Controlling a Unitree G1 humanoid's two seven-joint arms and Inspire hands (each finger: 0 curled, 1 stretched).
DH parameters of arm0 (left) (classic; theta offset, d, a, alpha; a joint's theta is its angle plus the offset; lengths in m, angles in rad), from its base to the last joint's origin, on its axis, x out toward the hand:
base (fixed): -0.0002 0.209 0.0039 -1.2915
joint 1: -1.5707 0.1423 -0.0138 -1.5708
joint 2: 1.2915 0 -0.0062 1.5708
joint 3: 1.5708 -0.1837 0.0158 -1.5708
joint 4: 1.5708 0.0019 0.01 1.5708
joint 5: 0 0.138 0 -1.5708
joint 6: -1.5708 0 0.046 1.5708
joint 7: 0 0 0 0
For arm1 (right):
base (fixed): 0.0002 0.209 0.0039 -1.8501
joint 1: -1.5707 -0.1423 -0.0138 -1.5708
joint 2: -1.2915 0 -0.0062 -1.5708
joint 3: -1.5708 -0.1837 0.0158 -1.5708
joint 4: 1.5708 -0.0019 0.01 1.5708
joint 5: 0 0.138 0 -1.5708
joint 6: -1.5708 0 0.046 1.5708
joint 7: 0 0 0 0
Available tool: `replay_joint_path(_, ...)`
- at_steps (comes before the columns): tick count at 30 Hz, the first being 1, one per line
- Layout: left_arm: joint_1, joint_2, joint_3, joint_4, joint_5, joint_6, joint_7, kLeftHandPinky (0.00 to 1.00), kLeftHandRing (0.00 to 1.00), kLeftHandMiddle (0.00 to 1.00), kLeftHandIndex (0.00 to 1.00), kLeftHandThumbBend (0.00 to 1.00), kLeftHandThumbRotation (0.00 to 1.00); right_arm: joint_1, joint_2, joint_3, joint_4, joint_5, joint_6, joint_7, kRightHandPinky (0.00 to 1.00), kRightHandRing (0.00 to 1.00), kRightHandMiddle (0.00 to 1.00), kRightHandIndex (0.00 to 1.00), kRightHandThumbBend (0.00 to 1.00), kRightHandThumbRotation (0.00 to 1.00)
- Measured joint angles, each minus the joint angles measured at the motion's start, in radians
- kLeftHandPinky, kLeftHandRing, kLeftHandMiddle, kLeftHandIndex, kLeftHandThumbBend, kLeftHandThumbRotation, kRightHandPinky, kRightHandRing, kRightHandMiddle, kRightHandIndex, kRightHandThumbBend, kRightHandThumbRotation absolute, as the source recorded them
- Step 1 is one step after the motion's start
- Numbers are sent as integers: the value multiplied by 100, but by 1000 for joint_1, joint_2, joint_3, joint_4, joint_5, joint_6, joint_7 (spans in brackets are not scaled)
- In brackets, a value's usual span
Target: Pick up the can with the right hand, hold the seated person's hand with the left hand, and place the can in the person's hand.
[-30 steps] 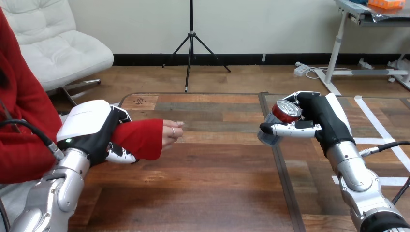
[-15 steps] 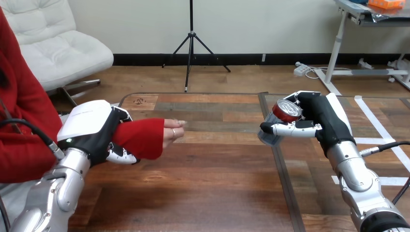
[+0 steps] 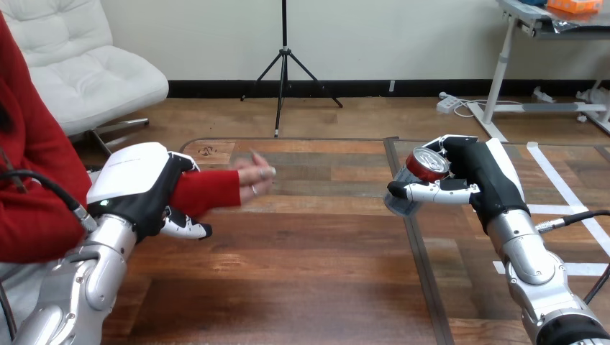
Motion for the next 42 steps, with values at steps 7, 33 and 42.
replay_joint_path(7, -8, 1, 8, -11, 1, 0, 0, 41, 50, 56, 58, 73, 0, 0, -1, 0, 0, 0, 0, 2, 32, 37, 42, 44, 82, 0)
replay_joint_path(33, -12, 2, 14, -13, 14, 2, -4, 41, 50, 56, 58, 72, 0, 0, -1, -2, 0, 3, 0, 13, 32, 36, 41, 44, 83, 0)
replay_joint_path(42, -12, 2, 14, -13, 13, 2, -10, 41, 49, 55, 57, 71, 0, 0, -1, -2, 0, 2, 0, 13, 32, 37, 42, 44, 83, 0)
